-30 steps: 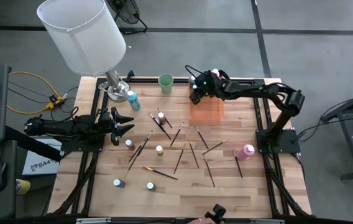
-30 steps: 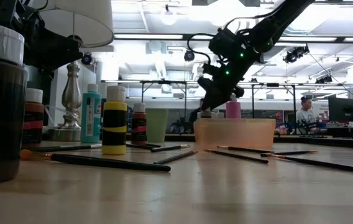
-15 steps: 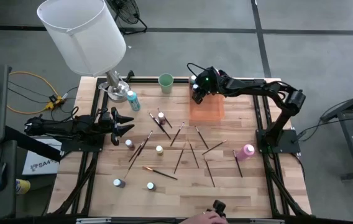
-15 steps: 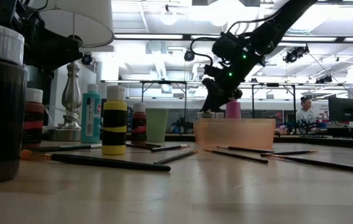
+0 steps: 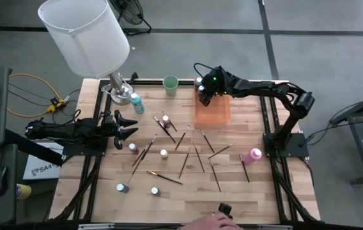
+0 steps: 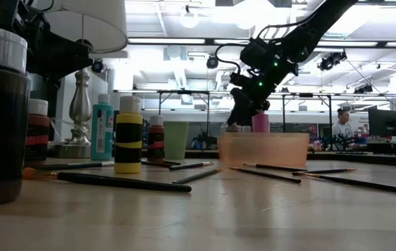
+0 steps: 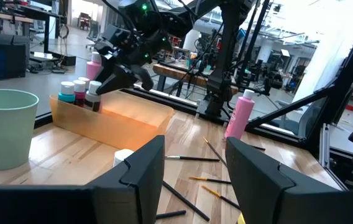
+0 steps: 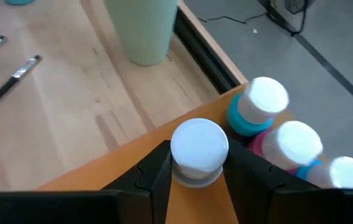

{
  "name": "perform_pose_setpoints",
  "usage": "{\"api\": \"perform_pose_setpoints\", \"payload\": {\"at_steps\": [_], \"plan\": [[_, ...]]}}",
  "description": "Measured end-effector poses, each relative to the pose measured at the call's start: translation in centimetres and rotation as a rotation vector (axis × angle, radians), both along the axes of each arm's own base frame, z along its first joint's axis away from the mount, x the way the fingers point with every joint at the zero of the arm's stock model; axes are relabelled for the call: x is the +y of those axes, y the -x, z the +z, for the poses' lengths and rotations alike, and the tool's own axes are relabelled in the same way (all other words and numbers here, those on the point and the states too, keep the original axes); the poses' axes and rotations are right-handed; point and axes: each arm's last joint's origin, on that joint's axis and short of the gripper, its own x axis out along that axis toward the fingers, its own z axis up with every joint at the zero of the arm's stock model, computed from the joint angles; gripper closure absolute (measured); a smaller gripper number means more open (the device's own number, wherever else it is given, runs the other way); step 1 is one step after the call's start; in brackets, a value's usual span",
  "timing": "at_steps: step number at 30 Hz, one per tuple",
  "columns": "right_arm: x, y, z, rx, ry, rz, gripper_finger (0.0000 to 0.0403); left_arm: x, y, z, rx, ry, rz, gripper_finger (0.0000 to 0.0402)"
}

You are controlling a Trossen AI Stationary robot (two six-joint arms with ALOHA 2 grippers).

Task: Pick & Place Paint Supplies
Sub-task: Put the gray paint bottle into the orange bin

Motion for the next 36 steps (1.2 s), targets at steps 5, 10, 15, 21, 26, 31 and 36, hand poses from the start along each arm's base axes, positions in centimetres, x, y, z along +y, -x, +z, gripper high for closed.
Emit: {"api": "perform_pose_setpoints", "payload": {"at_steps": [5, 10, 15, 21, 26, 31, 36], "plan": [[-0.3, 0.1, 0.2, -0.002, -0.002, 0.023, 0.0277, 0.0, 0.0, 0.0, 0.000, 0.000, 0.000, 0.0234], [-0.5, -0.1, 1.0, -0.047, -0.069, -0.027, 0.0277, 0.0, 0.0, 0.0, 0.000, 0.000, 0.000, 0.0234], [-0.4, -0.1, 1.0, -0.053, -0.106, -0.056, 0.0276, 0.0, 0.0, 0.0, 0.000, 0.000, 0.000, 0.0234], [0.2, -0.5, 0.9, -0.062, -0.120, -0.115, 0.0276, 0.0, 0.0, 0.0, 0.000, 0.000, 0.000, 0.0234], [0.3, -0.6, 1.0, -0.089, -0.153, -0.185, 0.0276, 0.0, 0.0, 0.0, 0.000, 0.000, 0.000, 0.0234], [0.3, -0.9, 1.3, -0.100, -0.095, -0.129, 0.0280, 0.0, 0.0, 0.0, 0.000, 0.000, 0.000, 0.0234], [1.3, -1.7, 1.4, -0.121, -0.114, -0.099, 0.0278, 0.0, 0.0, 0.0, 0.000, 0.000, 0.000, 0.0234]]}}
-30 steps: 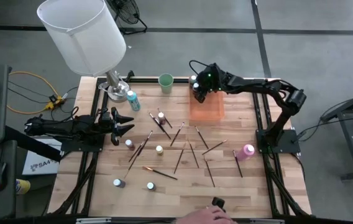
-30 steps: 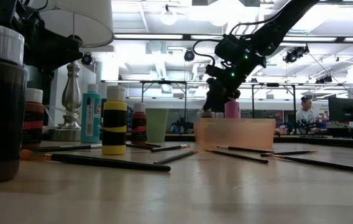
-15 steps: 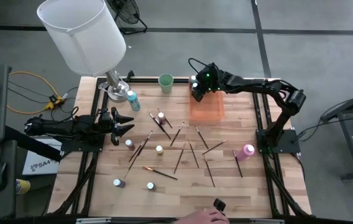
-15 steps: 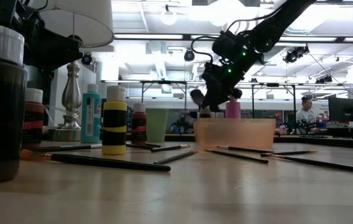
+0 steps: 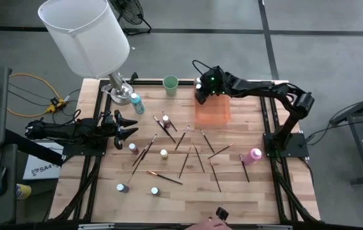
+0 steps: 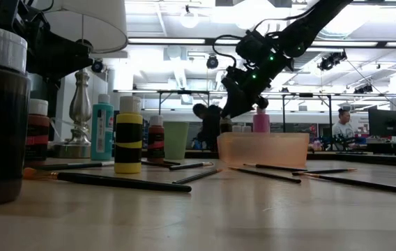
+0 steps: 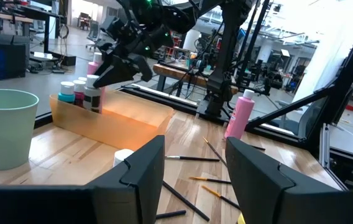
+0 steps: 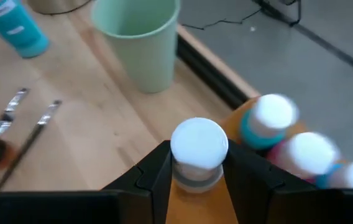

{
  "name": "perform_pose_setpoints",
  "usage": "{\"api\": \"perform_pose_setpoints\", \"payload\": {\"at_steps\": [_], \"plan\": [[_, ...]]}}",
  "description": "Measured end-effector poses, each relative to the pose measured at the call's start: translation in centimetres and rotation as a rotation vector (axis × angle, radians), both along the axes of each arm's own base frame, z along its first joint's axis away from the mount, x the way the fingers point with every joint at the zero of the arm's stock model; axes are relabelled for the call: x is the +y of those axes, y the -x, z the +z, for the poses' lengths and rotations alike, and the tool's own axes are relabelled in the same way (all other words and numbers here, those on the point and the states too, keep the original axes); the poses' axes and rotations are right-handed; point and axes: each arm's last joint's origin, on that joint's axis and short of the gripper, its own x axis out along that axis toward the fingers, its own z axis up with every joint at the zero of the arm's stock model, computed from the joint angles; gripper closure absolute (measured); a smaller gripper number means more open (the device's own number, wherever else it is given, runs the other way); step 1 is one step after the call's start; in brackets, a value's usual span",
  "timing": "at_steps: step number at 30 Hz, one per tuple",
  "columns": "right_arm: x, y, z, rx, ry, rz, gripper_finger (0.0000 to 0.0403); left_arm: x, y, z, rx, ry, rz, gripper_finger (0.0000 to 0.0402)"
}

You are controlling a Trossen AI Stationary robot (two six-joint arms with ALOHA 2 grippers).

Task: Pick & Place Paint Supplies
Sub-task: Put the gray paint bottle into the orange bin

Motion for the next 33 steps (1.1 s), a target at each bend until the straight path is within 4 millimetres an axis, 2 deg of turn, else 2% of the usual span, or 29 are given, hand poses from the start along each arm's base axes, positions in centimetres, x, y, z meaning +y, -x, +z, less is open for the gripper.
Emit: {"api": "perform_pose_setpoints", "payload": {"at_steps": [3, 9, 20, 27, 33], "plan": [[0.8, -0.4, -0.1, -0.031, -0.083, -0.032, 0.0278, 0.0, 0.0, 0.0, 0.000, 0.000, 0.000, 0.0234], [1.4, -0.5, -0.4, -0.076, -0.205, -0.238, 0.0282, 0.0, 0.0, 0.0, 0.000, 0.000, 0.000, 0.0234], [0.9, -0.4, -0.1, -0.073, -0.053, -0.418, 0.0280, 0.0, 0.0, 0.0, 0.000, 0.000, 0.000, 0.0234], [0.6, -1.4, -2.1, -0.055, -0.026, -0.438, 0.0280, 0.0, 0.0, 0.0, 0.000, 0.000, 0.000, 0.0234], [0.3, -1.8, -2.6, -0.075, 0.008, -0.462, 0.0279, 0.0, 0.0, 0.0, 0.000, 0.000, 0.000, 0.0234]]}}
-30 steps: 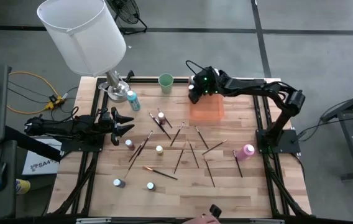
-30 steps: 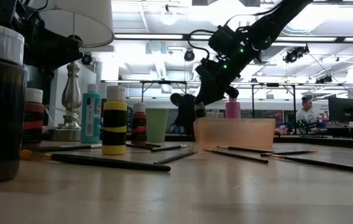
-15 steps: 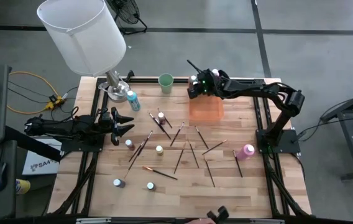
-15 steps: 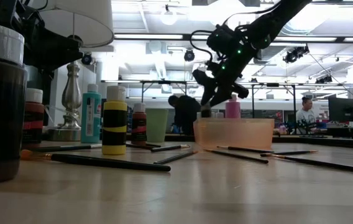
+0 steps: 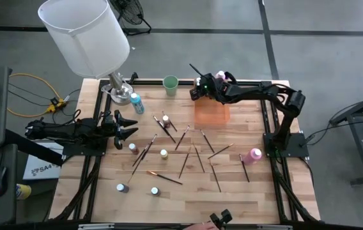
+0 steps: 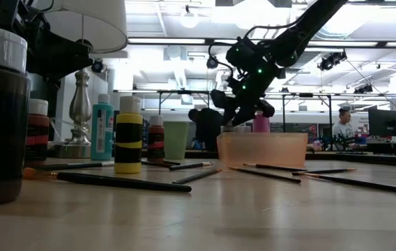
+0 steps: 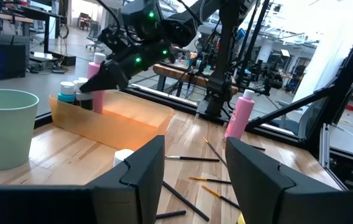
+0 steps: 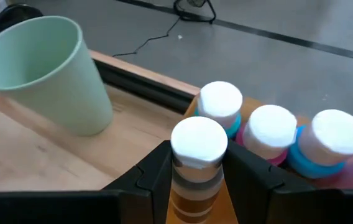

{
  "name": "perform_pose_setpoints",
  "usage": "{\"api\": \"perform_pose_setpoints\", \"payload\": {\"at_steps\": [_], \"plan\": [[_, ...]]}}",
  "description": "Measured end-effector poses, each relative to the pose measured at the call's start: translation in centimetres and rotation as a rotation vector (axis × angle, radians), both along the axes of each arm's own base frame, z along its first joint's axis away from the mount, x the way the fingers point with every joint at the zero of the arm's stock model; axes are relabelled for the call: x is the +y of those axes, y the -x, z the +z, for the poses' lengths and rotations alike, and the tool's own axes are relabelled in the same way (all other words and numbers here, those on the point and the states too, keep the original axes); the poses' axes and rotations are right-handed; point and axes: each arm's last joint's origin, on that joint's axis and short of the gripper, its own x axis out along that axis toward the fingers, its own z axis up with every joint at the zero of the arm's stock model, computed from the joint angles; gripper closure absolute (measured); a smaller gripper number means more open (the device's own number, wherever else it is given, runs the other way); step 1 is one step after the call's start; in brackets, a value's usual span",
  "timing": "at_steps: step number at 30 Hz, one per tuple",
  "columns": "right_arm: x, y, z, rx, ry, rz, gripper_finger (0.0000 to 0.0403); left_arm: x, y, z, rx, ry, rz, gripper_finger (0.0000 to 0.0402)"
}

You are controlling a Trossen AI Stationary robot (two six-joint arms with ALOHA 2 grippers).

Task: Pick & Place Paint Supplies
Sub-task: Put the gray paint bottle into the orange bin

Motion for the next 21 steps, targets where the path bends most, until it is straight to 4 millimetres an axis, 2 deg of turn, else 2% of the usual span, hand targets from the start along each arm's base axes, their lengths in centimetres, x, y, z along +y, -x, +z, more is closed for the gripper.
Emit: {"api": "perform_pose_setpoints", "payload": {"at_steps": [21], "plan": [[-0.04, 0.03, 0.02, 0.040, 0.033, 0.014, 0.0277, 0.00, 0.00, 0.00, 0.000, 0.000, 0.000, 0.0234]]}}
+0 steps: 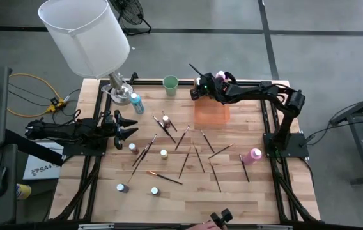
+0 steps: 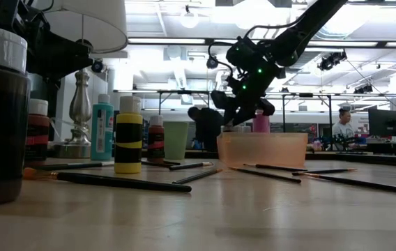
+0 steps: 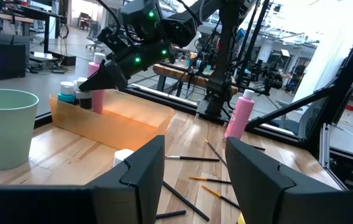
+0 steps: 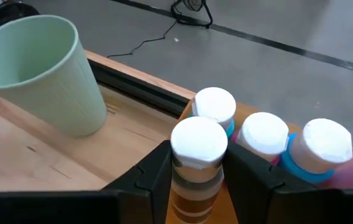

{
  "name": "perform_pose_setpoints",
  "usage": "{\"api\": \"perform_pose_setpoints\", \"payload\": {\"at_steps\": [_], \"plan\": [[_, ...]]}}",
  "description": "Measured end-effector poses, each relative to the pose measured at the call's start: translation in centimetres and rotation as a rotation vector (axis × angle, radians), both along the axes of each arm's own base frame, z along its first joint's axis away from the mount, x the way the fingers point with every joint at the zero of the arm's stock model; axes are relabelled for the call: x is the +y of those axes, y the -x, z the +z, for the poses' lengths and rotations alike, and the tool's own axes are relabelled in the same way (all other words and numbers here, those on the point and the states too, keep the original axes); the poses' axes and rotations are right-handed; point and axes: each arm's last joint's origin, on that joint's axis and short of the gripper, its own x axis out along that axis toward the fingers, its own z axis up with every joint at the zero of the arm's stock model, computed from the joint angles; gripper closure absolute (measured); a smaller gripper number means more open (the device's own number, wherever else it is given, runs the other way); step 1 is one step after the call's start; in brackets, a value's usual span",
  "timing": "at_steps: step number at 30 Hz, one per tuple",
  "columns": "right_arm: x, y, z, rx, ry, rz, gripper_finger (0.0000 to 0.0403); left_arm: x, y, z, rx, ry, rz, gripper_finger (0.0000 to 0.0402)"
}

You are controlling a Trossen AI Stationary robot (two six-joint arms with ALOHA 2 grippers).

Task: Pick & Place Paint Supplies
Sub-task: Put the gray paint bottle into the orange bin

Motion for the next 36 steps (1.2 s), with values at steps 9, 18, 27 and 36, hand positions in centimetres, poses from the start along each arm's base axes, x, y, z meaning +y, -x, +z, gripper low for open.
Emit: {"api": "perform_pose_setpoints", "payload": {"at_steps": [9, 18, 27, 36], "plan": [[0.0, 0.0, 0.0, -0.005, 0.001, 0.003, 0.0216, 0.0, 0.0, 0.0, 0.000, 0.000, 0.000, 0.0234], [0.0, 0.0, 0.0, -0.014, -0.025, 0.037, 0.0196, 0.0, 0.0, 0.0, 0.000, 0.000, 0.000, 0.0234], [2.1, 1.6, 1.6, 0.066, -0.178, 0.111, 0.0211, 0.0, 0.0, 0.0, 0.000, 0.000, 0.000, 0.0234], [5.5, 2.4, 0.2, 0.188, -0.508, 0.179, 0.0225, 0.0, 0.0, 0.0, 0.000, 0.000, 0.000, 0.0234]]}}
